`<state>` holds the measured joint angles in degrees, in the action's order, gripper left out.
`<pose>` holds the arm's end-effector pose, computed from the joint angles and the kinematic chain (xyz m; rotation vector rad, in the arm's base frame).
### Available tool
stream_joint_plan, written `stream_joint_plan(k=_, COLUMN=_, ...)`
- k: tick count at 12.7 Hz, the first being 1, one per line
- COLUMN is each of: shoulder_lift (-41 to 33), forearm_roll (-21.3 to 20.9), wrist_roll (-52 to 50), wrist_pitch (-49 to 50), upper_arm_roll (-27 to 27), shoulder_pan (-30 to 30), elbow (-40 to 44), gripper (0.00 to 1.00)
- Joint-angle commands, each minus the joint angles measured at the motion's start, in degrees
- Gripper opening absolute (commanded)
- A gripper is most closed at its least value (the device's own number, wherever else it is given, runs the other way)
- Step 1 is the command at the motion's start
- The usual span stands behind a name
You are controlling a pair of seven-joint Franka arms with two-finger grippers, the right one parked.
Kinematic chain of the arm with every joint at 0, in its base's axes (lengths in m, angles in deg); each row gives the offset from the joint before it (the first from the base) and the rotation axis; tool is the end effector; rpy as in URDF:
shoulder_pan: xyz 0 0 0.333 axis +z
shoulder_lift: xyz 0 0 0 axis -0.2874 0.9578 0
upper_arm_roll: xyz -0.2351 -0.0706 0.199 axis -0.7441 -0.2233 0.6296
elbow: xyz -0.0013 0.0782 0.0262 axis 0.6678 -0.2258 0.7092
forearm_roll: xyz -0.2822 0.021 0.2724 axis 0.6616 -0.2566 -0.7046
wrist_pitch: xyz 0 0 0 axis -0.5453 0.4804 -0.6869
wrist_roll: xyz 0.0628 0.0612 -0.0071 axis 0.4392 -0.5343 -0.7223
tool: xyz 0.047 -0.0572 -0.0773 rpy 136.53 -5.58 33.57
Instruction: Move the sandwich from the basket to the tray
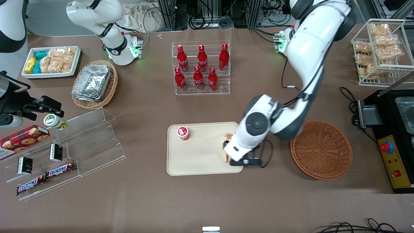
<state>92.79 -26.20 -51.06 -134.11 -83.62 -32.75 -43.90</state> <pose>0.6535 -0.3546 0.3395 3.0918 0.0827 -0.0124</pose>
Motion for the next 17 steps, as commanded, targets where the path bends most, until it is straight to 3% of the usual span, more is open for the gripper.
stream_joint_plan(k=1, shoulder_lift=-9.8, forearm_roll=2.1, wrist_roll=0.4, wrist_pitch=11.1, upper_arm_roll=-0.3, shoulder_pan=5.5, elbow=-2.3, gripper=1.0)
stream_joint_plan(k=3, shoulder_lift=-14.6, forearm_roll=2.9, wrist_roll=5.3, wrist_pitch=17.1, upper_arm_roll=-0.4, shoulder_pan=10.2, elbow=-2.5, gripper=1.0)
stream_joint_plan(k=6, shoulder_lift=-24.2, forearm_roll=8.9, wrist_roll=15.7, wrist_pitch=20.9, upper_arm_roll=0.0, shoulder_pan=17.8, elbow=-8.7, gripper=1.0)
stream_joint_plan(k=10, shoulder_lift=-40.4, forearm_roll=14.9, wrist_roll=26.9, wrist_pitch=11.6, upper_arm_roll=11.0, shoulder_pan=15.8, elbow=-28.1, gripper=1.0)
stream_joint_plan(k=13, shoulder_lift=-45.6, forearm_roll=13.8, wrist_roll=38.2, wrist_pitch=9.4, upper_arm_roll=17.0, shoulder_pan=14.4, elbow=-34.8, gripper=1.0)
stream_joint_plan(k=17, shoulder_lift=-40.8, forearm_roll=9.6, wrist_roll=45.6, wrist_pitch=17.5, upper_arm_roll=17.4, shoulder_pan=14.7, elbow=-26.0, gripper=1.0)
